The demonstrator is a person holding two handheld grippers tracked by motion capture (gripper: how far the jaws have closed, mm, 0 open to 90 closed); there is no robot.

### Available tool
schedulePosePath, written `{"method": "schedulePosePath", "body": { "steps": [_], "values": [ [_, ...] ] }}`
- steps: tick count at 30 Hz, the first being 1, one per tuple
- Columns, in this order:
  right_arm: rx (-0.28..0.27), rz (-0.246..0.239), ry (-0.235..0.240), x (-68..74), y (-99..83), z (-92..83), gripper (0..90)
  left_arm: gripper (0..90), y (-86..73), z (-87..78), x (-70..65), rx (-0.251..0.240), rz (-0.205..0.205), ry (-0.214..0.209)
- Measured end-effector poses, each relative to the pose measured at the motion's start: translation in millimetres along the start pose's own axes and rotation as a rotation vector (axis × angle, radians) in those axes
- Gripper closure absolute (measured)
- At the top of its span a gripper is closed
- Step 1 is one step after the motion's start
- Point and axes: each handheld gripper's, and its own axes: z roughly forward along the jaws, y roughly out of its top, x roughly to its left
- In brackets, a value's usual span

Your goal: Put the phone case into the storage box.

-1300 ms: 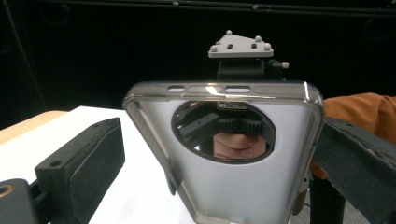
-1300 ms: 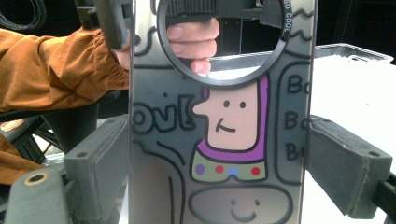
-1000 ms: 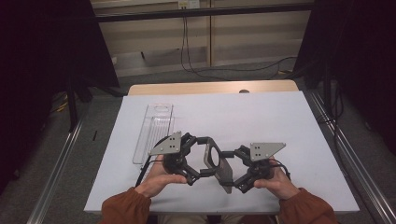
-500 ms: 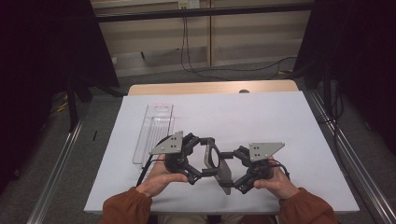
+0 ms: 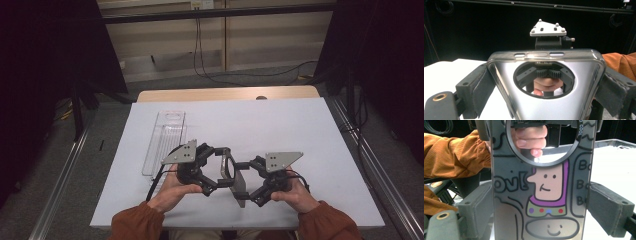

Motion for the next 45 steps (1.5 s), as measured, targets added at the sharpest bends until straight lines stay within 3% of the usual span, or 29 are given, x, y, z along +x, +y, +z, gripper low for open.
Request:
{"method": "schedulePosePath", "body": {
  "steps": [7, 15, 25, 35, 40, 45],
  "values": [
    [0.008, 0.004, 0.002, 0.3, 0.2, 2.2, 11.7, 10.6, 0.1, 0.0, 0.0, 0.004, -0.004, 0.004],
    [0.029, -0.011, -0.035, 3.3, 0.1, 5.3, 11.0, 10.9, -0.8, 1.0, -0.5, 0.007, -0.009, 0.006],
    [0.022, -0.019, -0.084, 5.5, 0.1, 4.3, 4.4, 11.0, -0.3, -2.5, 2.8, 0.011, 0.001, 0.054],
    [0.017, -0.005, -0.169, 2.6, 0.0, -1.7, 0.6, 11.1, 1.2, -8.6, 5.7, 0.019, -0.002, 0.1],
    [0.035, 0.004, -0.266, 2.2, -3.4, -3.1, 0.2, 11.2, 1.4, -12.2, 6.8, 0.024, -0.002, 0.123],
    [0.025, 0.001, -0.317, 3.6, -3.3, -5.3, 1.3, 11.2, 1.4, -14.6, 7.3, 0.025, -0.01, 0.139]
  ]
}}
